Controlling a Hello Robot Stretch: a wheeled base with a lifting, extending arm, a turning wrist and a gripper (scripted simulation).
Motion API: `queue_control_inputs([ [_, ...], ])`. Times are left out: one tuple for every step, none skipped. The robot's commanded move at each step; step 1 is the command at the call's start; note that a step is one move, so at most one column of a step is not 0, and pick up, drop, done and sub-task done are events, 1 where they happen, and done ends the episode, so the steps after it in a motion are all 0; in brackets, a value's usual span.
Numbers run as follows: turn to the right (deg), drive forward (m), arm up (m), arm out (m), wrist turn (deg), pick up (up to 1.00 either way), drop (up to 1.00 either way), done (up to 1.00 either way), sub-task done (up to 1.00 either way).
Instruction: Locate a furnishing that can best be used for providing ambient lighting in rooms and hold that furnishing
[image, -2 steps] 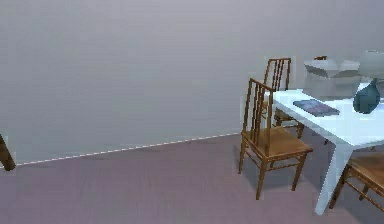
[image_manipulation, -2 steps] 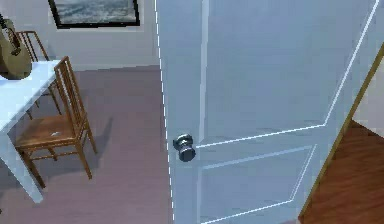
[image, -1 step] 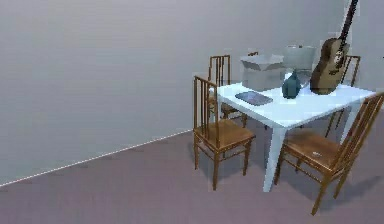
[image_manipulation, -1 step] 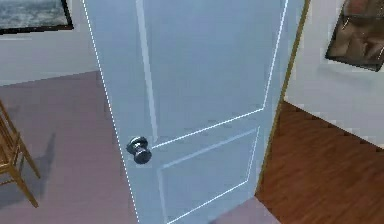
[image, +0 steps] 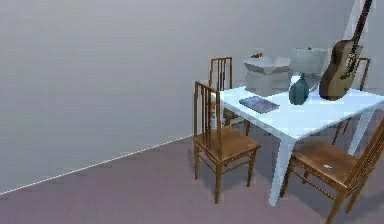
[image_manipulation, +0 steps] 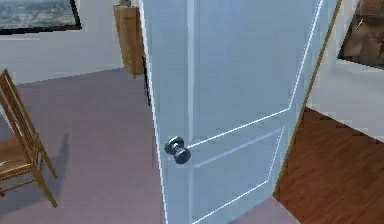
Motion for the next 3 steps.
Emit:
queue_control_inputs([
  [21.0,0.0,0.0,0.0,0.0,0.0,0.0,0.0,0.0],
  [0.0,0.45,0.0,0.0,0.0,0.0,0.0,0.0,0.0],
  [45.0,0.0,0.0,0.0,0.0,0.0,0.0,0.0,0.0],
])
